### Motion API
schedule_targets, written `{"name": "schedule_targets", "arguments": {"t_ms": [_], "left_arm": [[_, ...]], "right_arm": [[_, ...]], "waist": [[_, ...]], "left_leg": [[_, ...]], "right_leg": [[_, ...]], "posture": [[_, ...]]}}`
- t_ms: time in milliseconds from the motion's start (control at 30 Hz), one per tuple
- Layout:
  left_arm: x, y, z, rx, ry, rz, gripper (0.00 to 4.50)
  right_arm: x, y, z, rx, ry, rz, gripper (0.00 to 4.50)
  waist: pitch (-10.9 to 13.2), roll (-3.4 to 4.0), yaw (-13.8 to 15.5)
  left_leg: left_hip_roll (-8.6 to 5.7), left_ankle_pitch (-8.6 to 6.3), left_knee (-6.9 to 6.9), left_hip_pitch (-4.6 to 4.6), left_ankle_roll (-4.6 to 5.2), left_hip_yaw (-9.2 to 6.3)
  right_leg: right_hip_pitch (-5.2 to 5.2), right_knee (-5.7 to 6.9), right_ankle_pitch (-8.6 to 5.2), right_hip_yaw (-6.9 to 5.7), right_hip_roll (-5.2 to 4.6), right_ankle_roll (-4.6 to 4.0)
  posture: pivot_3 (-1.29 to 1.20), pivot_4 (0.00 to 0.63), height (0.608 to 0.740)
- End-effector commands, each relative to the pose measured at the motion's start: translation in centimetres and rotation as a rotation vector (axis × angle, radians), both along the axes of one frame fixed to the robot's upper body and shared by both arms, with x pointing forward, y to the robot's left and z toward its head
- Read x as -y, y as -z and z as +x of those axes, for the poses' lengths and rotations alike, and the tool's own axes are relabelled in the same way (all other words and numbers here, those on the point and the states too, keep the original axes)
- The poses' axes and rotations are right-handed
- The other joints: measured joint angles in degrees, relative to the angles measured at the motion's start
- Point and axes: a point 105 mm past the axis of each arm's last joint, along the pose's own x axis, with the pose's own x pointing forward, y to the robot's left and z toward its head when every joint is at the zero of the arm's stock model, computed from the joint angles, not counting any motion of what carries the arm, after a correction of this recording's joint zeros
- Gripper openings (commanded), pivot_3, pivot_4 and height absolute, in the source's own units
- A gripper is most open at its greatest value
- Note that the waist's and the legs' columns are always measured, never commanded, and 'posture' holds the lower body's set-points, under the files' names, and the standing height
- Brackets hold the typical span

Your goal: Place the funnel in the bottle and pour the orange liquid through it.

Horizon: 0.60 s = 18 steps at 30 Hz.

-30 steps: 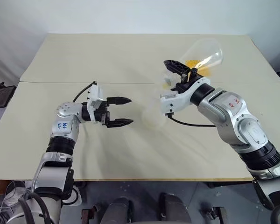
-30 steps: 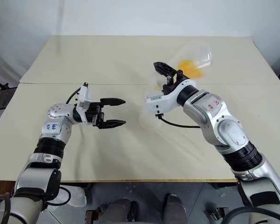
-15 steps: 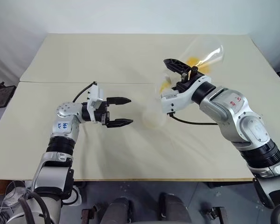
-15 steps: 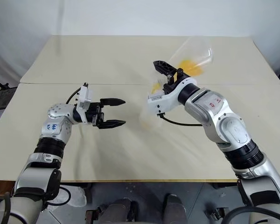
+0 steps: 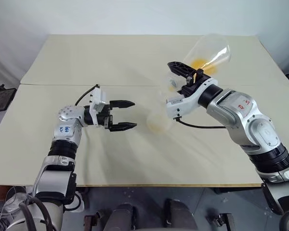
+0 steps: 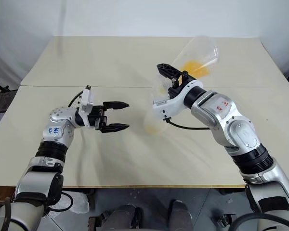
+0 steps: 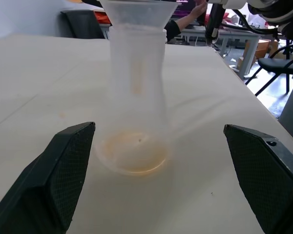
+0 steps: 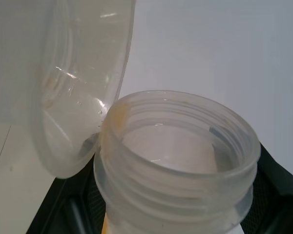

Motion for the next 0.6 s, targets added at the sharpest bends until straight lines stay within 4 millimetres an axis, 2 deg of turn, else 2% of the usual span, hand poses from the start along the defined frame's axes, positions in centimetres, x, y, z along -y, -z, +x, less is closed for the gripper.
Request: {"name": "schedule_targets", "arguments": {"t_ms": [33, 600], "left_arm": [[-0.8, -2.7, 0.3, 0.07, -0.009, -0.04, 4.5], [-1.8, -4.3, 0.2, 0.095, 0.012, -0.03, 4.5]], "right_arm": [[0.7, -2.6, -0.5, 0.092, 0.009, 0.006, 2.82], [0.7, -2.7, -0.3, 0.102, 0.0, -0.021, 2.82]], "waist": [[0.0, 0.0, 0.0], [0.0, 0.0, -0.1]], "left_leg": [[0.0, 0.0, 0.0, 0.0, 0.0, 0.0], [0.0, 0.0, -0.03, 0.01, 0.0, -0.01]], "right_leg": [[0.0, 0.0, 0.0, 0.0, 0.0, 0.0], [0.0, 0.0, 0.0, -0.01, 0.0, 0.0]], "posture": [[0.0, 0.15, 0.74], [0.0, 0.15, 0.74]]}}
